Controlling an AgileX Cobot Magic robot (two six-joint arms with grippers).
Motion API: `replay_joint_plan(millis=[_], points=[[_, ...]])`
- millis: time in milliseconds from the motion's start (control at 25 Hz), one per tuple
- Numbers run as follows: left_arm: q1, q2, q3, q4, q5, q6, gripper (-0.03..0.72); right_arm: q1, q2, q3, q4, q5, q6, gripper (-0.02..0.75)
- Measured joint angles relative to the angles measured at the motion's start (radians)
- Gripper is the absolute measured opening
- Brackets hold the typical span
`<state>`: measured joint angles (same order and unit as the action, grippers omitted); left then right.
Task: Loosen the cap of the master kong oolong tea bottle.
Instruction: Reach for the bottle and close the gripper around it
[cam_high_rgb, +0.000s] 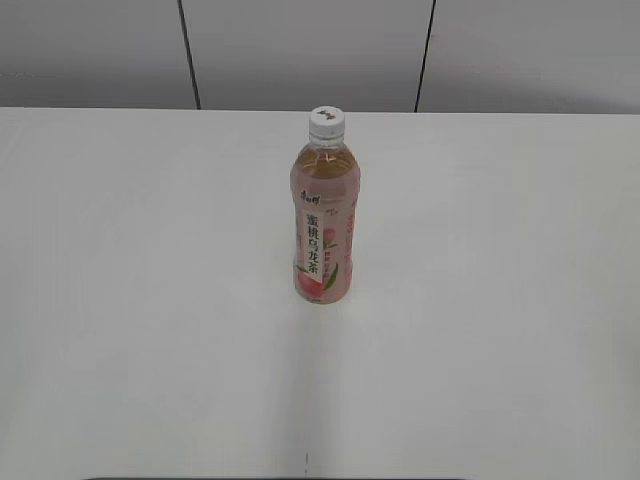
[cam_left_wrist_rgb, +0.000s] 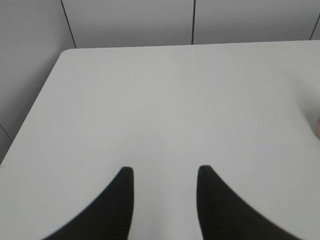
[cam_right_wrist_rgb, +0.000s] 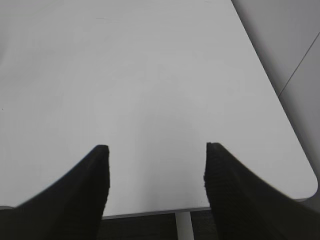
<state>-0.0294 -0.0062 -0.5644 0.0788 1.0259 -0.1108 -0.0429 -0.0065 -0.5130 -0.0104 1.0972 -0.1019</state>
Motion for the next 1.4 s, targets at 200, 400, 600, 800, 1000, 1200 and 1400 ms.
replay_joint_plan(millis=[200,400,600,800,1000,1200,1400], points=[[0.000,0.000,0.000,0.000,0.000,0.000,0.262,0.000,0.000,0.000,0.000,0.000,0.000,0.458],[0.000,0.000,0.000,0.000,0.000,0.000,0.262,0.000,0.000,0.000,0.000,0.000,0.000,0.458],[0.000,0.000,0.000,0.000,0.000,0.000,0.262,0.000,0.000,0.000,0.000,0.000,0.000,0.458],[0.000,0.000,0.000,0.000,0.000,0.000,0.262,0.000,0.000,0.000,0.000,0.000,0.000,0.458],[0.000,0.000,0.000,0.000,0.000,0.000,0.262,0.000,0.000,0.000,0.000,0.000,0.000,0.458],[0.000,0.000,0.000,-0.016,-0.001,0.000,0.262,0.000,0.000,0.000,0.000,0.000,0.000,0.458],[0.000,0.053,0.000,-0.147,-0.002,0.144,0.262,0.000,0.000,0.000,0.000,0.000,0.000,0.458]])
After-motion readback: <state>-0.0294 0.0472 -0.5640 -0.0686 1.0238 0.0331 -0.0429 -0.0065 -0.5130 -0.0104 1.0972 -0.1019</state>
